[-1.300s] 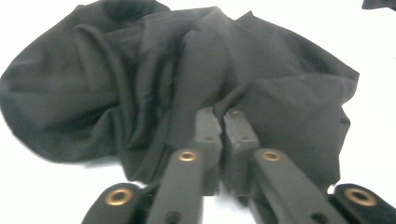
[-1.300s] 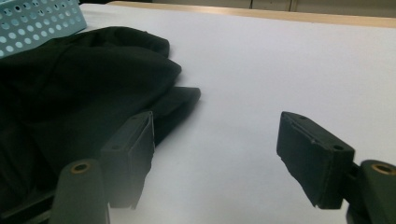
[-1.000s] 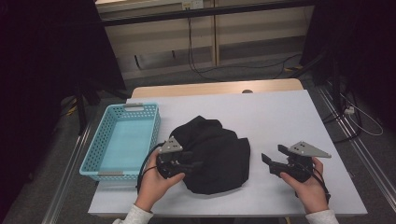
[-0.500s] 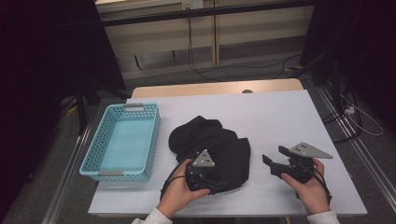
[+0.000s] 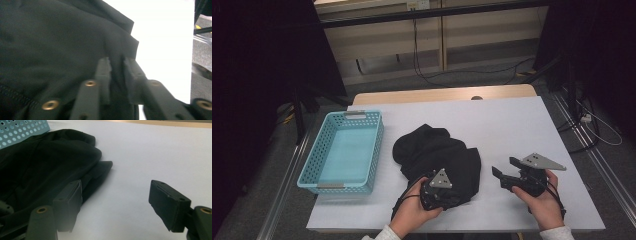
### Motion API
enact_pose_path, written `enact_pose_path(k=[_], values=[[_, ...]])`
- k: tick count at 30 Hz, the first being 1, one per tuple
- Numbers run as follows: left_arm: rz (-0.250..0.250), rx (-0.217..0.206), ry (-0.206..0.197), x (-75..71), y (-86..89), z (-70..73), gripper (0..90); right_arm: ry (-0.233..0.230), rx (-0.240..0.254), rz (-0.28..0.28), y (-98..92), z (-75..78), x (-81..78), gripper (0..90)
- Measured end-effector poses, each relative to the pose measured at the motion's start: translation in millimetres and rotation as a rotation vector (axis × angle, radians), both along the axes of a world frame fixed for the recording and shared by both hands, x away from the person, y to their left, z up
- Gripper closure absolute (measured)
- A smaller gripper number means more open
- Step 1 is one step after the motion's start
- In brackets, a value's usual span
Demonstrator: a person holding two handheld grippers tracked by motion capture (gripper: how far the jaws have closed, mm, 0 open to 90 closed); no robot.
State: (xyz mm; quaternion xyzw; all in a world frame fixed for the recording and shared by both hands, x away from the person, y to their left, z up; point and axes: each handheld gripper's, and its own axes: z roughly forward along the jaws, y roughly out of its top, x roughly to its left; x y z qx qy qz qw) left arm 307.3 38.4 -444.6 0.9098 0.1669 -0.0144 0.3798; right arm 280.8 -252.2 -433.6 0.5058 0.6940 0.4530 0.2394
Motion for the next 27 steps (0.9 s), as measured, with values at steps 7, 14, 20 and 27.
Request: enact_pose_path(k=[7, 14, 20, 27], values=[[0.019, -0.048, 0.049, 5.8, 10.3, 10.2, 85.9, 0.001, -0.005, 0.01, 1.9, 0.1, 0.3, 26.7], [0.1, -0.141, 0.065, 17.9, 40.8, 30.9, 86.2, 0.003, -0.005, 0.017, 2.1, -0.2, 1.8, 26.4], [0.174, -0.186, 0.062, 26.3, 69.0, 43.4, 86.5, 0.003, -0.012, 0.039, 10.0, -0.5, 5.4, 26.2], [0.233, -0.23, 0.053, 28.4, 95.0, 52.1, 86.6, 0.01, -0.029, 0.072, 20.8, -3.0, 13.5, 25.3]])
